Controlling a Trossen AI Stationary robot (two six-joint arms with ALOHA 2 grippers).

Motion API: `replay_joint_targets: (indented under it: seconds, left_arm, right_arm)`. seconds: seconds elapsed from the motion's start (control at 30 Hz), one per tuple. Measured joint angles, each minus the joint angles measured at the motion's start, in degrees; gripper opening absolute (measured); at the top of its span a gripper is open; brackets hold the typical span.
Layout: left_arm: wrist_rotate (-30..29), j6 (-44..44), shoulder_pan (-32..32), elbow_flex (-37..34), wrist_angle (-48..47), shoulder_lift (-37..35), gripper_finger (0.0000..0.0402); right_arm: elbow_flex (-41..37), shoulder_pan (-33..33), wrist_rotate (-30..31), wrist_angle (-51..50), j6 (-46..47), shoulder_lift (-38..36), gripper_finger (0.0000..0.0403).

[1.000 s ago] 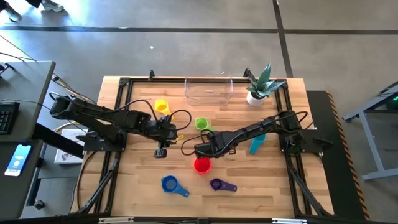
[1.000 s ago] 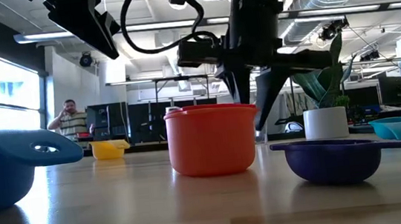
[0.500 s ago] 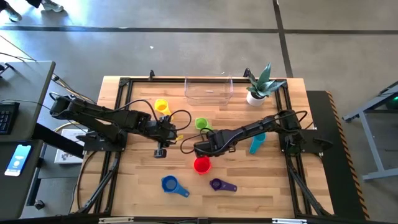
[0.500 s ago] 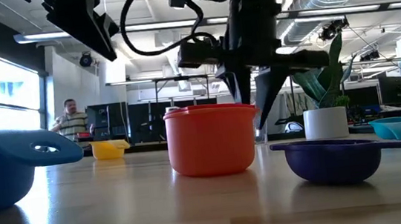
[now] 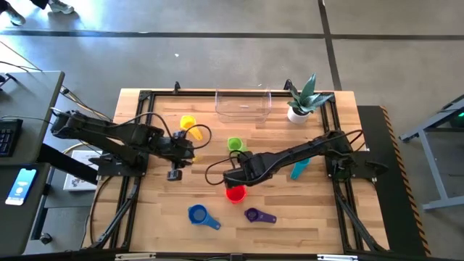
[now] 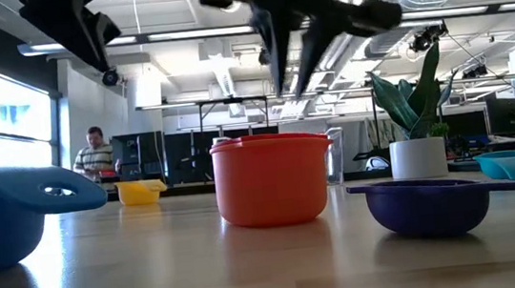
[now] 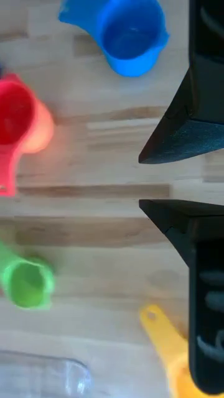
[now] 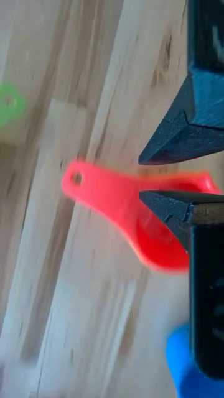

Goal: Nest measuring cups in basket

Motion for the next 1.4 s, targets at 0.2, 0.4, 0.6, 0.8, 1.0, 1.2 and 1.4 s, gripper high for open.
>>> replay_joint_targets:
  seconds: [0.2, 0.4, 0.6, 0.8, 1.0, 1.2, 1.4]
  left_arm:
    - [-0.12, -2.99, 0.28, -0.02, -4.83, -4.94, 0.0092]
    - [1.08, -6.56, 0.18, -0.04, -7.13, -10.39, 0.0092]
    - [1.60, -9.12, 0.15, -0.04, -8.81, -16.01, 0.0092]
    - [-3.84, -12.24, 0.81, -0.07, -9.21, -19.81, 0.0092]
    - [-10.62, -17.29, 3.06, -0.07, -9.25, -20.76, 0.0092]
    - [-14.41, -17.96, 10.33, -0.07, -9.19, -18.34, 0.0092]
    - [-14.48, -14.71, 20.27, -0.07, -9.15, -14.60, 0.0092]
  right_arm:
    - [4.69, 0.56, 1.63, 4.10, -4.28, -0.08, 0.0068]
    - [6.50, 0.54, 2.40, 14.21, -12.25, -0.08, 0.0069]
    - [6.52, 0.11, 4.02, 23.49, -19.97, -0.08, 0.0092]
    - [6.52, -0.89, 6.29, 26.90, -28.48, -0.08, 0.0125]
    - [6.52, -3.46, 6.48, 27.47, -36.47, -0.08, 0.0133]
    - [6.52, -6.81, 0.89, 27.96, -42.14, -0.08, 0.0134]
    - [6.52, -10.23, -8.98, 28.04, -45.05, -0.08, 0.0134]
